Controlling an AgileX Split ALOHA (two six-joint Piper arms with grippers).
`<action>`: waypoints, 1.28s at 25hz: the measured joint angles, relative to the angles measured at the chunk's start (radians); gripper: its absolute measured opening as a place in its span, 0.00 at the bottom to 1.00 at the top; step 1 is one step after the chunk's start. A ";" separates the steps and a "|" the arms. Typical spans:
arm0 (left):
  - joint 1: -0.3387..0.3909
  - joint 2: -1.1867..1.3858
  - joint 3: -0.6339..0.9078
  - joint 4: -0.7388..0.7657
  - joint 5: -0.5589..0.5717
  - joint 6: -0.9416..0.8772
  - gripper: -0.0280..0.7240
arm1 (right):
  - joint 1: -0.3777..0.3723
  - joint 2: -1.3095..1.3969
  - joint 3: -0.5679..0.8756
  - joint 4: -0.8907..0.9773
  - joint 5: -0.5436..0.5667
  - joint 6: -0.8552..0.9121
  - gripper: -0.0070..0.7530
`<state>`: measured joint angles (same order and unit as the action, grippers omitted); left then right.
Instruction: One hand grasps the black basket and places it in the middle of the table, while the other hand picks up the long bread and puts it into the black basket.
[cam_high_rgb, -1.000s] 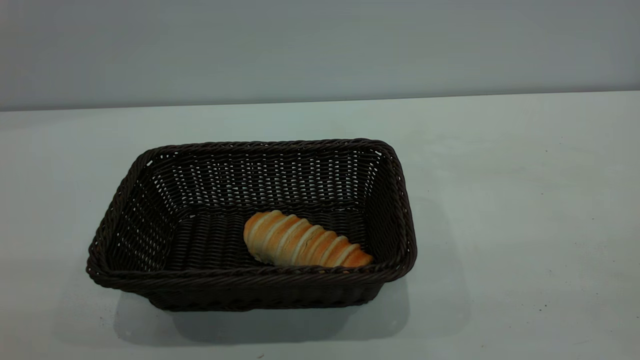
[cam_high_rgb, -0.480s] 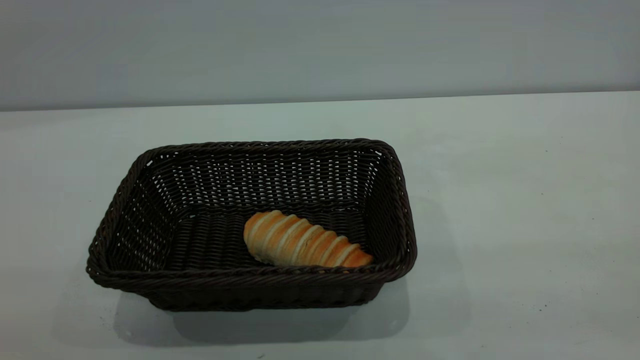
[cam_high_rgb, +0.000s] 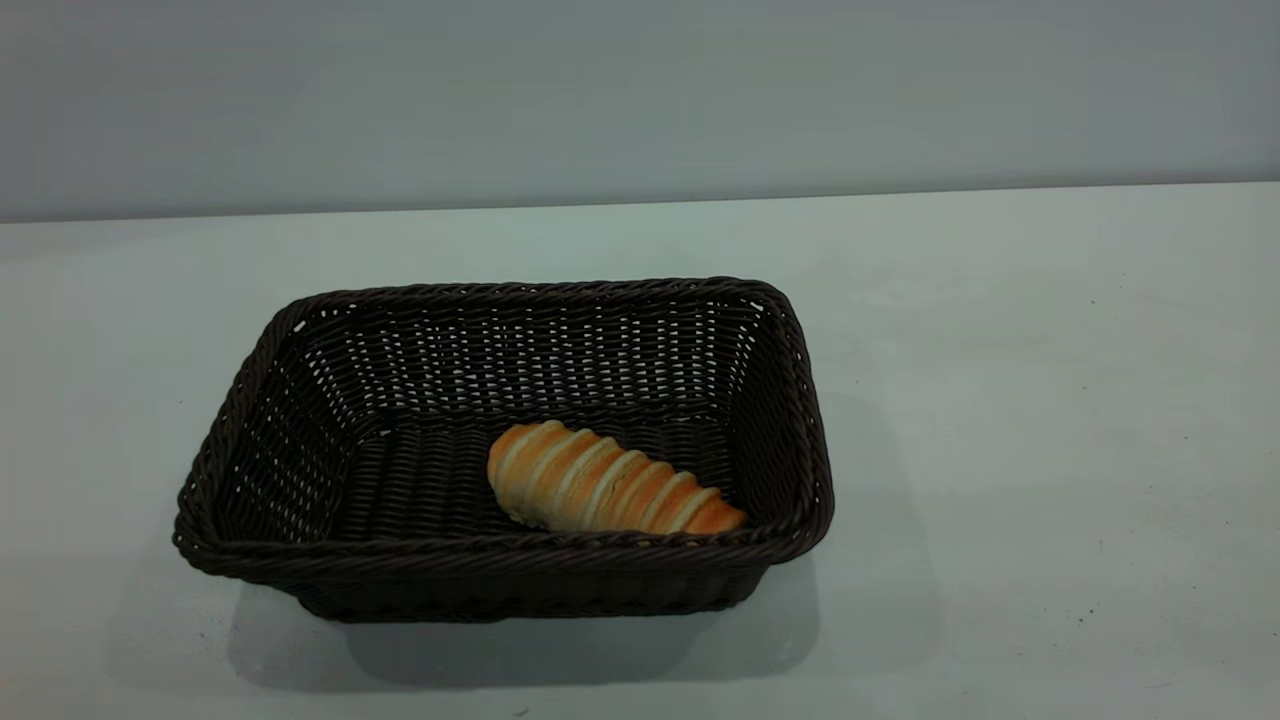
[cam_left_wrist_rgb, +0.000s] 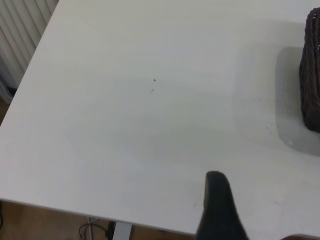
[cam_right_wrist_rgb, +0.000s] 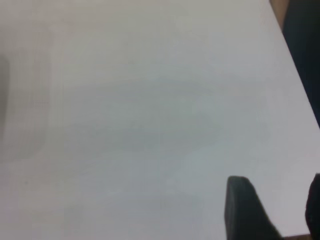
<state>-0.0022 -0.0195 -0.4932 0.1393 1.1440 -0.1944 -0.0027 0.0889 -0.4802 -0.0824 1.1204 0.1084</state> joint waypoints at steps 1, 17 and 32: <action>0.000 0.000 0.000 0.000 0.000 0.000 0.79 | 0.003 0.000 0.000 0.000 0.000 0.000 0.38; -0.042 0.000 0.000 0.000 0.000 -0.001 0.79 | 0.004 0.000 0.000 0.000 0.000 -0.001 0.38; -0.042 0.000 0.000 0.000 0.000 -0.001 0.79 | 0.004 0.000 0.000 0.000 0.000 -0.001 0.38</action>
<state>-0.0443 -0.0195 -0.4932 0.1393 1.1440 -0.1957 0.0013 0.0889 -0.4802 -0.0824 1.1204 0.1076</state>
